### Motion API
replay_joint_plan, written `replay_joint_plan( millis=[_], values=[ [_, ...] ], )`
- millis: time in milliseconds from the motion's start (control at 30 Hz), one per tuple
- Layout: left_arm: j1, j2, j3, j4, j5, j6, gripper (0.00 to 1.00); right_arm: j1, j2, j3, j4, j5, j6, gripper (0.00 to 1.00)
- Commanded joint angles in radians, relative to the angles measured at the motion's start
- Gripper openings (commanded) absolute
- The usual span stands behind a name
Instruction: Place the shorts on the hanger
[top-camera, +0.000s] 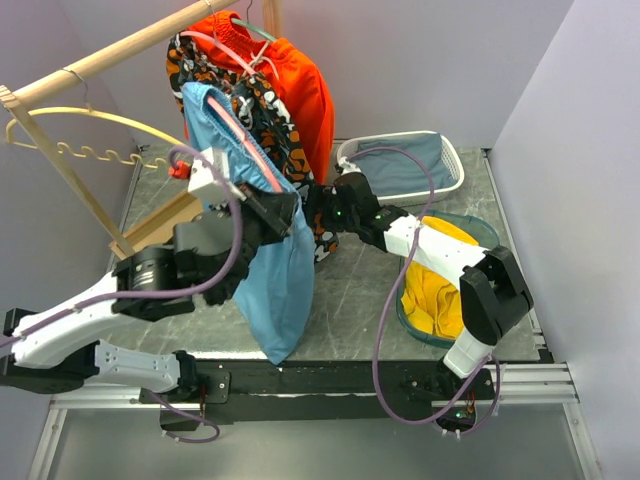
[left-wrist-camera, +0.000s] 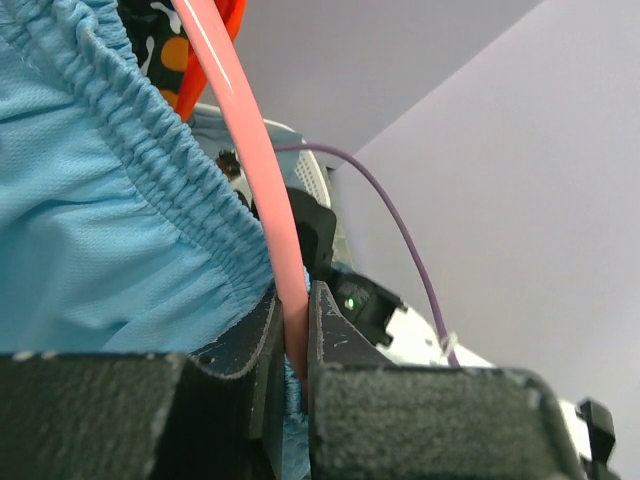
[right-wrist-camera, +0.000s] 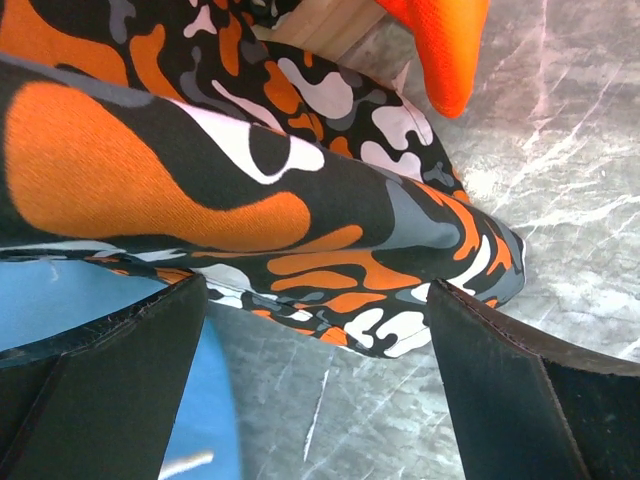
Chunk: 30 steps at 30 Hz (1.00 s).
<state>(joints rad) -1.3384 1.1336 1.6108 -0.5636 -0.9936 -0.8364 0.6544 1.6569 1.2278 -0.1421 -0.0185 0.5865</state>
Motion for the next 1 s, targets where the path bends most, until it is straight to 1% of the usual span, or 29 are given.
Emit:
replay_joint_plan(
  millis=[0,67,167,267,367,500,733,767,967],
  values=[
    [0.134,0.046,0.08,0.11,0.077,0.004,0.01,0.007,-0.071,-0.017,0.026,0.017,0.006,0.97],
    [0.18,0.08,0.087,0.113,0.11,-0.02,0.01,0.008,-0.085,-0.034,0.027,0.017,0.006,0.97],
    [0.247,0.107,0.093,0.139,0.102,-0.021,0.01,0.007,-0.105,-0.056,0.03,0.017,0.007,0.97],
    [0.316,0.12,0.101,0.168,0.133,-0.033,0.01,0.007,-0.126,-0.079,0.032,0.014,0.007,0.97],
    [0.353,0.153,0.142,0.185,0.142,-0.02,0.01,0.007,-0.138,-0.097,0.035,0.008,0.006,0.97],
    [0.392,0.207,0.234,0.186,0.144,-0.004,0.01,0.007,-0.154,-0.111,0.024,0.005,0.003,0.97],
    [0.51,0.245,0.278,0.203,0.225,-0.02,0.01,0.007,-0.226,-0.154,-0.002,0.006,-0.008,0.97],
    [0.542,0.25,0.285,0.203,0.255,-0.024,0.01,0.008,-0.239,-0.156,-0.007,0.005,-0.01,0.97],
    [0.648,0.272,0.295,0.195,0.352,-0.073,0.01,0.014,-0.292,-0.163,-0.037,0.008,-0.014,0.97]
  ],
)
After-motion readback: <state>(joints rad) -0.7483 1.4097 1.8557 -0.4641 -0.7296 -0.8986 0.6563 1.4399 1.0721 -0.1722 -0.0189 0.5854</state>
